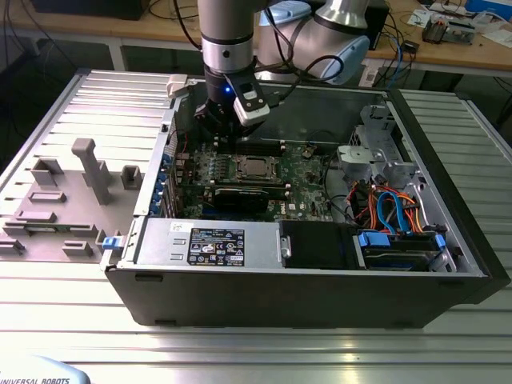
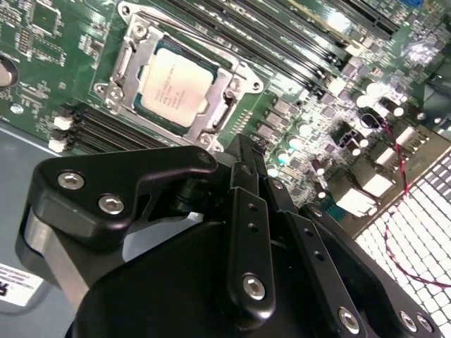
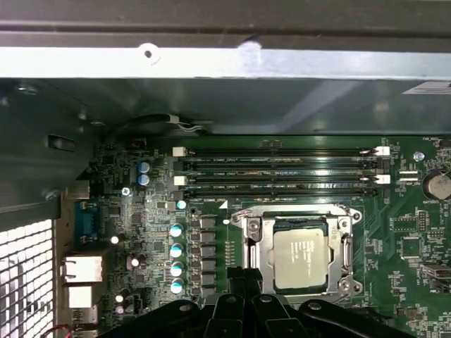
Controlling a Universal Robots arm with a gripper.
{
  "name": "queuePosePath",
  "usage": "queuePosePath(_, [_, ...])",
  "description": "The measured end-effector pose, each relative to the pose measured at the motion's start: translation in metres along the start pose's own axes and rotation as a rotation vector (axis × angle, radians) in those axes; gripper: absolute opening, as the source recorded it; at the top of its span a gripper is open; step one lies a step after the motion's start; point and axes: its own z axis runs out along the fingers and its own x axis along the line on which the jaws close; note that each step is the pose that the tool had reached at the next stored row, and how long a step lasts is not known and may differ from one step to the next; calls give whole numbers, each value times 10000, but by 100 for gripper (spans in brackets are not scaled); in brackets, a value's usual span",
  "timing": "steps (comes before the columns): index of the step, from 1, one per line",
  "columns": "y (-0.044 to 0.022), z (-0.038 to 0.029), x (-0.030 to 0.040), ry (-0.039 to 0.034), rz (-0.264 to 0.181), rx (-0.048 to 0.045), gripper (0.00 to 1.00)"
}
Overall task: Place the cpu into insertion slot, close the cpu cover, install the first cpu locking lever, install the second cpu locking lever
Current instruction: 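Install the first cpu locking lever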
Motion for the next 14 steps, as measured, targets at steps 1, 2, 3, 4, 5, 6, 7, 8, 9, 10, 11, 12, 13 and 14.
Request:
queuePosePath(1, [1,0,16,0,1,0,11])
queuePosePath(2, [2,0,25,0,1,-1,11])
queuePosePath(3, [4,-1,42,0,1,-2,11])
queuePosePath(4, [7,-2,67,0,0,-3,11])
queuePosePath(5, [10,-3,95,0,-1,-3,11])
queuePosePath(6, [13,-2,111,-1,-4,-5,11])
queuePosePath(7, [24,-3,119,1,-7,-3,11])
queuePosePath(8, [37,-2,125,2,-7,-4,11])
queuePosePath(9, [46,-2,129,0,-7,-5,11])
queuePosePath(10, [74,-2,136,0,-8,-5,11])
queuePosePath(11, [96,-2,138,1,-9,-5,11])
queuePosePath(12, [114,-2,139,1,-9,-5,11])
queuePosePath(13, [146,-1,140,0,-8,-4,11])
queuePosePath(14, [158,-1,141,0,-8,-5,11])
